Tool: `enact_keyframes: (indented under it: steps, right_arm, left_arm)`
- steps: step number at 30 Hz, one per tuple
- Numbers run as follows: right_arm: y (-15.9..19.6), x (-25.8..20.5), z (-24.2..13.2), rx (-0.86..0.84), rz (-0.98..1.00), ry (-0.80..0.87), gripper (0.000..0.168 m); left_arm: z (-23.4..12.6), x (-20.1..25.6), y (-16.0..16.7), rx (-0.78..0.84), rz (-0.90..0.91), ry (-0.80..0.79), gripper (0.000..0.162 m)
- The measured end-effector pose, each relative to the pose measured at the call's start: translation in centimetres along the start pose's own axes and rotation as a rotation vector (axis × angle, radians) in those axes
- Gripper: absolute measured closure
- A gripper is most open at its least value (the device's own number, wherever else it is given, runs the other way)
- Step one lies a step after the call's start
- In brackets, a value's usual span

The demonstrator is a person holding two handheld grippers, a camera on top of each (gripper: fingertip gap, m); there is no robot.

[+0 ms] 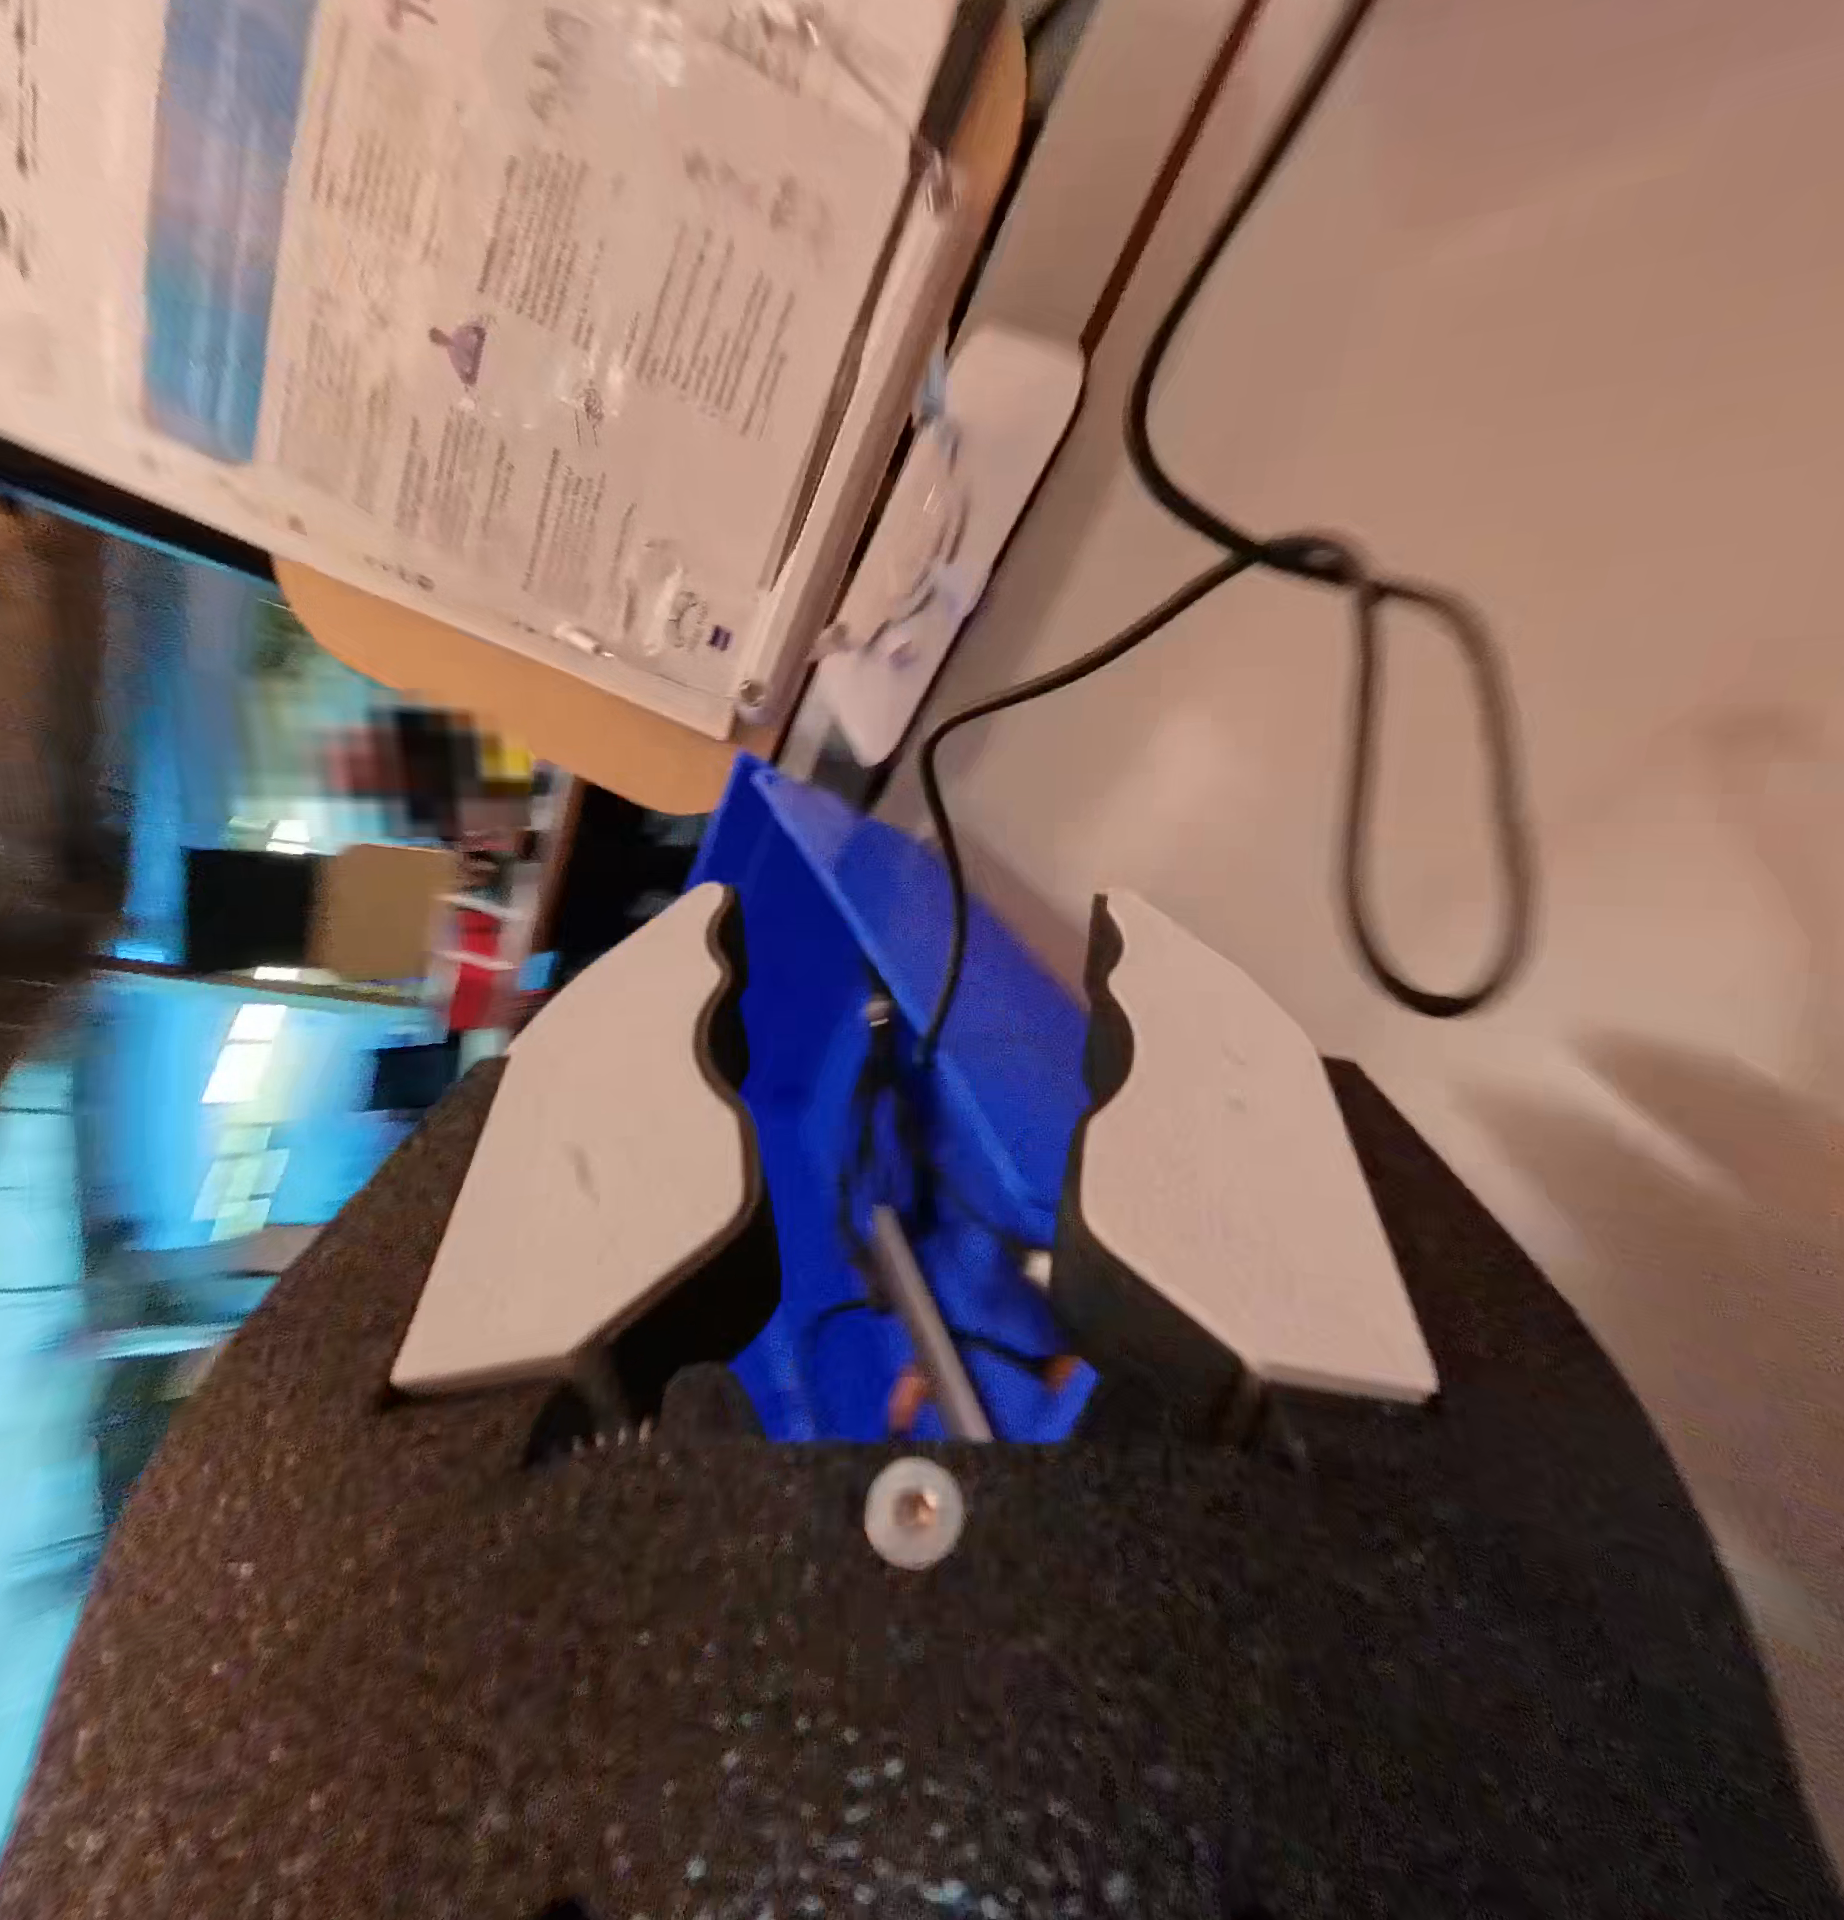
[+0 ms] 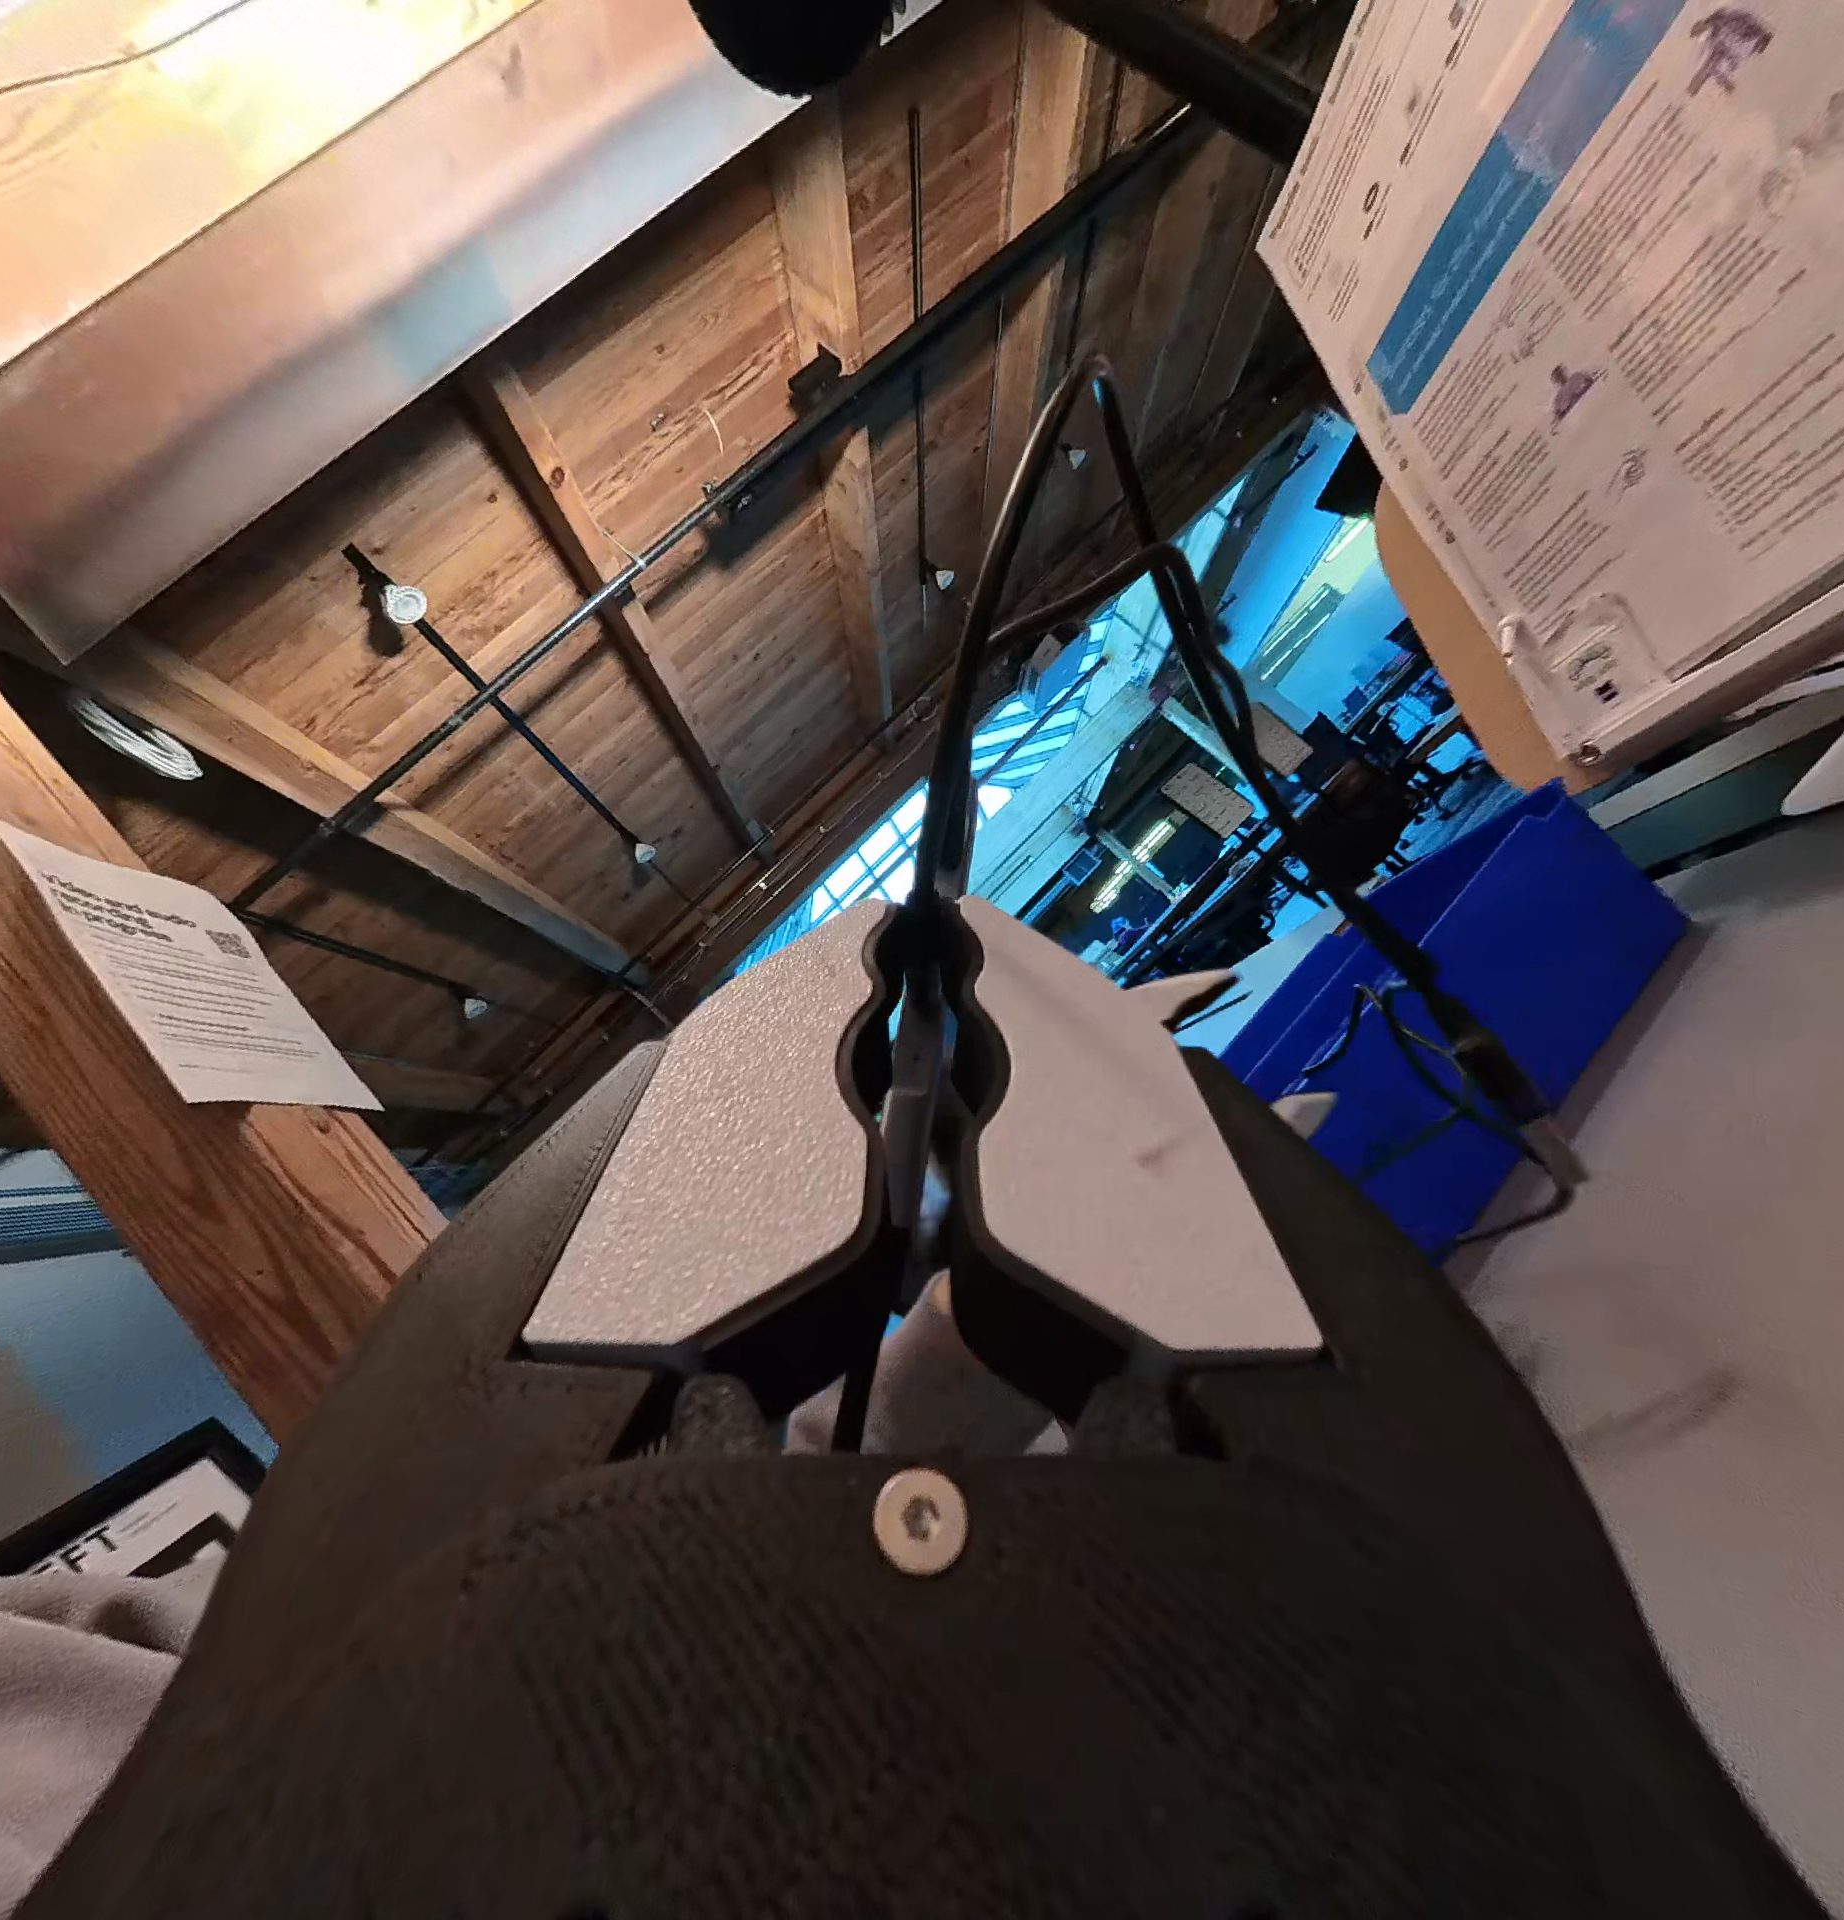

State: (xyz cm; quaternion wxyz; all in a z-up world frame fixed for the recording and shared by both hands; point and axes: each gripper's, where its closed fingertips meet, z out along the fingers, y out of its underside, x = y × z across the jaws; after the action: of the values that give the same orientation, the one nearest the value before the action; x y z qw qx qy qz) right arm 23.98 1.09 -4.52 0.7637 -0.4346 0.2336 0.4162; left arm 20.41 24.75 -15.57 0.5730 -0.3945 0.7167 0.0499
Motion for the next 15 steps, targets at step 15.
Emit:
enact_keyframes:
  steps: [15]
  right_arm:
    - [-2.0,0.7,-1.5,0.066,-0.008,0.025,0.161]
  left_arm:
    - [-5.7,-14.3,-9.7,0.228,0.001,-0.532,0.162]
